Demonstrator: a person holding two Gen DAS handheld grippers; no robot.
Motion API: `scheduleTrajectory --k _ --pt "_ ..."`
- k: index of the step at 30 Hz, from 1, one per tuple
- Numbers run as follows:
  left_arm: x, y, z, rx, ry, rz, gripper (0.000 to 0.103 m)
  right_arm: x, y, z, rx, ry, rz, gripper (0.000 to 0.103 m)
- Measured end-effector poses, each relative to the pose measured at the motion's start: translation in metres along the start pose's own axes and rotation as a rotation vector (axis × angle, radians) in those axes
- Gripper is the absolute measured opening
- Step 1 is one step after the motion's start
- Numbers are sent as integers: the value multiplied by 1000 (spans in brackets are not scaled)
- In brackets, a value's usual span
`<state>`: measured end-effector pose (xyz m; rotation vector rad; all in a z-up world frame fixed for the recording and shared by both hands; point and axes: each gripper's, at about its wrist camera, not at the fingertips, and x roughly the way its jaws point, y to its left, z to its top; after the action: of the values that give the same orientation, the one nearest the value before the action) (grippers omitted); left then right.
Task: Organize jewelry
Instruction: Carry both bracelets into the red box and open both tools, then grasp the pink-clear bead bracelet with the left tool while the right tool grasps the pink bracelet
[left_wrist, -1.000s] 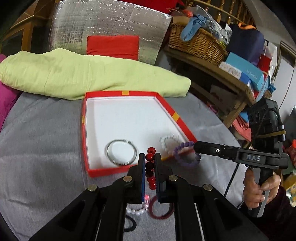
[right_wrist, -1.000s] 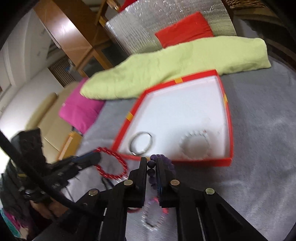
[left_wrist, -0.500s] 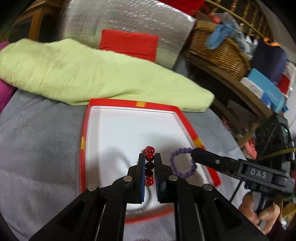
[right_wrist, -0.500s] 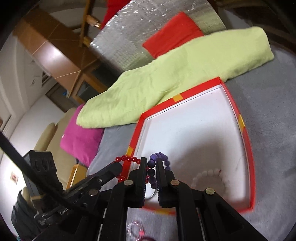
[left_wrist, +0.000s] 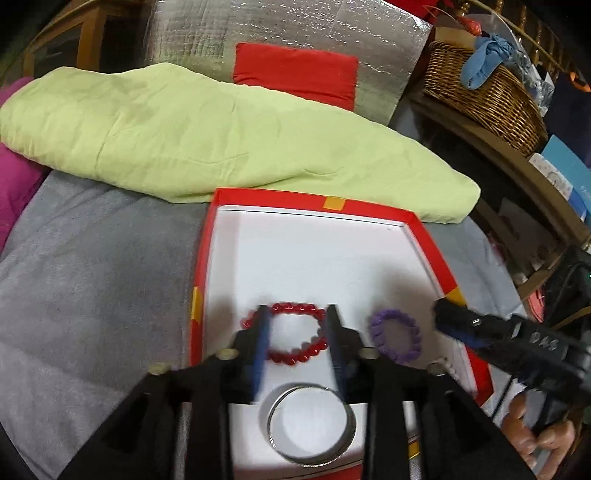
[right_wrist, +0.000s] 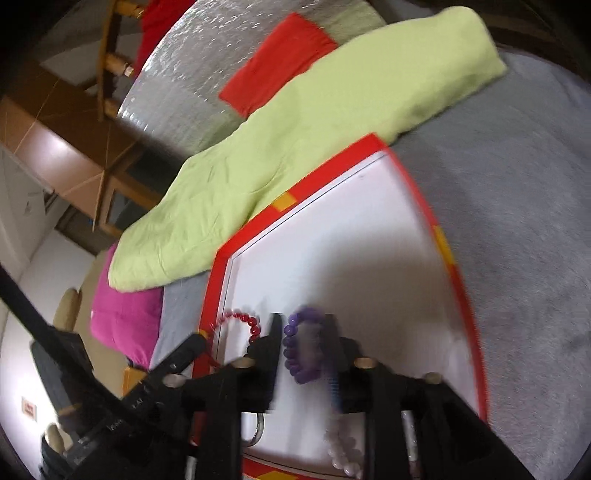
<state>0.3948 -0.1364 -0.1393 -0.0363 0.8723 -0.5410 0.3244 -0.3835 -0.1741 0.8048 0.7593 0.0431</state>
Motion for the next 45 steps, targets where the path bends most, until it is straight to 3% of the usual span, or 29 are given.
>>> scheduleTrajectory --k 5,15,21,31,37,39,40,41,45 --pt "-17 -7 -9 34 -9 43 44 -23 4 -1 -61 -22 -16 32" --pt "-60 -4 -45 104 -21 161 54 -75 5 -32 -201 16 -60 32" --pt "-86 4 -71 125 -16 177 55 -93 -2 -53 -225 51 -78 36" --pt "-102 8 -115 208 64 164 55 -97 9 -117 -367 215 -96 39" --pt "-91 -1 -122 268 109 95 55 -70 19 -142 -490 301 -208 38" --pt "-85 -5 -123 286 128 74 55 -65 23 -146 -537 290 -244 34" --pt "-80 -8 -123 296 144 67 55 -64 26 -146 -556 280 -254 17" --pt "-77 -10 -124 305 152 67 55 -63 27 -146 -582 272 -273 7" --pt "-66 -19 -126 337 175 54 48 -66 20 -132 -531 215 -312 7"
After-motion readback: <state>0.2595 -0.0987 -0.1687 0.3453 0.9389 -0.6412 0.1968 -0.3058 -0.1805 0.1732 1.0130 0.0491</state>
